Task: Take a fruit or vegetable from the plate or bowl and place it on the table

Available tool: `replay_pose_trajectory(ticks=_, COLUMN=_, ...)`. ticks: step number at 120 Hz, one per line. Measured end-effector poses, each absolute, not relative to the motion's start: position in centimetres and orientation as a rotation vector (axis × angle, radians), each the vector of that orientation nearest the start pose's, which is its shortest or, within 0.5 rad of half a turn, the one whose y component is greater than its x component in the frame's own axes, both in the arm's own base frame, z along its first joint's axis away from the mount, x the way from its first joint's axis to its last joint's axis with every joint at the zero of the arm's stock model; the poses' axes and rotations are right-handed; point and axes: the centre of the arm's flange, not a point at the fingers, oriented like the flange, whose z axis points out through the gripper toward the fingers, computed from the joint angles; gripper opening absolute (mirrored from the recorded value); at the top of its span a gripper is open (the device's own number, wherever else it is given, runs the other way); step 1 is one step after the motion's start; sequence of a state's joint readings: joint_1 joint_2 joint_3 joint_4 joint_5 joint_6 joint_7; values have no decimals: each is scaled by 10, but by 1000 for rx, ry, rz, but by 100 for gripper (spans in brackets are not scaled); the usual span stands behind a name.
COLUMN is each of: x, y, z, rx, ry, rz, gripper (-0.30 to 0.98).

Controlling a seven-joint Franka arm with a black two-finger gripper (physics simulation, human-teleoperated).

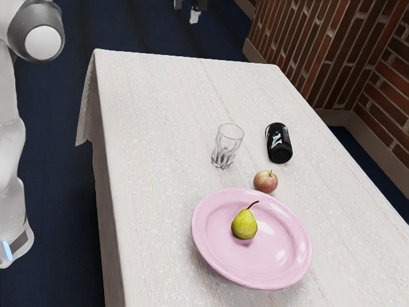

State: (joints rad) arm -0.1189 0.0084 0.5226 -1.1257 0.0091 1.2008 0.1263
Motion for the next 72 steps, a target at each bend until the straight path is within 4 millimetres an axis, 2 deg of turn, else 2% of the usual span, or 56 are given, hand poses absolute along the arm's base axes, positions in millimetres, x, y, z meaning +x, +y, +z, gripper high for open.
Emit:
replay_pose_trajectory(ticks=6, x=470, y=165, z=773, rx=-3095, ry=-339, rz=-30, gripper=67)
replay_pose_trajectory(ticks=14, x=474, y=127, z=772, rx=-3119, ry=-193, rz=30, gripper=67)
replay_pose_trajectory(ticks=20, x=475, y=104, z=770, rx=-3130, ry=-99, rz=83, gripper=67)
replay_pose_trajectory(ticks=32, x=465, y=59, z=781, rx=-3141, ry=65, rz=99, gripper=67)
replay_pose_trajectory(ticks=42, x=456, y=21, z=748, rx=-3141, ry=191, rz=180, gripper=67)
replay_pose_trajectory(ticks=48, x=435, y=-7, z=735, rx=-3098, ry=183, rz=174, gripper=67)
replay_pose_trajectory(ticks=55, x=417, y=-39, z=723, rx=-3031, ry=89, rz=136, gripper=67)
replay_pose_trajectory(ticks=60, x=399, y=-78, z=724, rx=-2951, ry=4, rz=63, gripper=67)
replay_pose_trajectory(ticks=64, x=397, y=-108, z=718, rx=-2907, ry=-11, rz=34, gripper=67)
replay_pose_trajectory(ticks=72, x=404, y=-153, z=707, rx=-2886, ry=46, rz=9, gripper=67)
